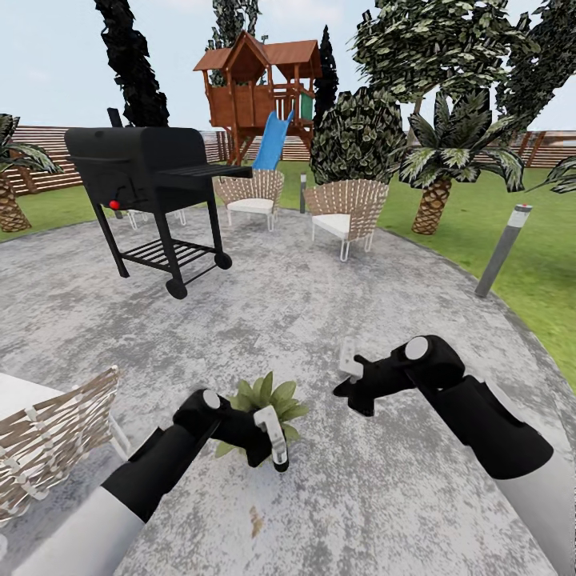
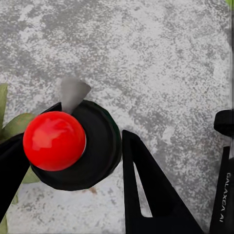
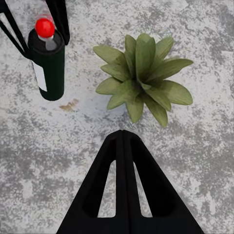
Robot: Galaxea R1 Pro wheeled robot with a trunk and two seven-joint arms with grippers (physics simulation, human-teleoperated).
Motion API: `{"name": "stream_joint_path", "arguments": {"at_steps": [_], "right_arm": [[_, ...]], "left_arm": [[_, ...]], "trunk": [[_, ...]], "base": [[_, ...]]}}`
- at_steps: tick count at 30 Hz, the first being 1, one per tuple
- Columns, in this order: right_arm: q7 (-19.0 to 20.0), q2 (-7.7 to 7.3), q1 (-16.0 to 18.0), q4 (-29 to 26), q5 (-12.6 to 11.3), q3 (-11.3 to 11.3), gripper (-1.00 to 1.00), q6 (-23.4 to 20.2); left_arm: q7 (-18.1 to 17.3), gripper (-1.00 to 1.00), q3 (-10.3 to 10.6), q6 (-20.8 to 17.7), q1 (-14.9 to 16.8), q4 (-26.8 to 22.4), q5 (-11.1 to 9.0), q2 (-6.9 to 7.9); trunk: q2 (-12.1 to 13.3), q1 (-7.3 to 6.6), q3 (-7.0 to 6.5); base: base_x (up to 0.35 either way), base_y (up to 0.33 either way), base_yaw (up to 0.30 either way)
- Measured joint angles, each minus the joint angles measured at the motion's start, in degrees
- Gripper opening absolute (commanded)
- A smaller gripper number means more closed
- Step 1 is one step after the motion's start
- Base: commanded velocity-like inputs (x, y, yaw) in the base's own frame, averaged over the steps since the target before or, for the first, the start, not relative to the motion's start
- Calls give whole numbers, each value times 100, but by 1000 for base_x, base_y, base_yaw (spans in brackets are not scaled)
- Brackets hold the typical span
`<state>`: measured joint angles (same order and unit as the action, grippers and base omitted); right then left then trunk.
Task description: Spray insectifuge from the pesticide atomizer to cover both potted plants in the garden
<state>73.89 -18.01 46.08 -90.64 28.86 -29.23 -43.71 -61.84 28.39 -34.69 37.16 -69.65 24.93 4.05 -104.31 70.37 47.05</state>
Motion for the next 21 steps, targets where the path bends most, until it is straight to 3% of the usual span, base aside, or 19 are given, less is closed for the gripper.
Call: {"name": "stream_joint_path", "arguments": {"at_steps": [1, 5, 12, 21], "right_arm": [[34, 29, 4, 1, 0, -5, -100, 0], [62, 65, 7, 2, 1, -19, -100, 1], [71, 84, 12, 0, 1, -23, -100, 1], [78, 128, 17, -2, 1, -51, -100, 0]], "left_arm": [[-2, -100, 123, -6, -1, 6, 4, -43], [3, -100, 242, -2, -1, 11, 20, -121], [5, -100, 279, -1, 0, 13, 37, -226], [16, -100, 287, 0, 8, 8, 44, -508]], "trunk": [[0, 0, 0], [0, 0, 0], [0, 0, 0], [0, 0, 0]], "base": [[0, 0, 0], [0, 0, 0], [0, 0, 0], [0, 0, 0]]}}
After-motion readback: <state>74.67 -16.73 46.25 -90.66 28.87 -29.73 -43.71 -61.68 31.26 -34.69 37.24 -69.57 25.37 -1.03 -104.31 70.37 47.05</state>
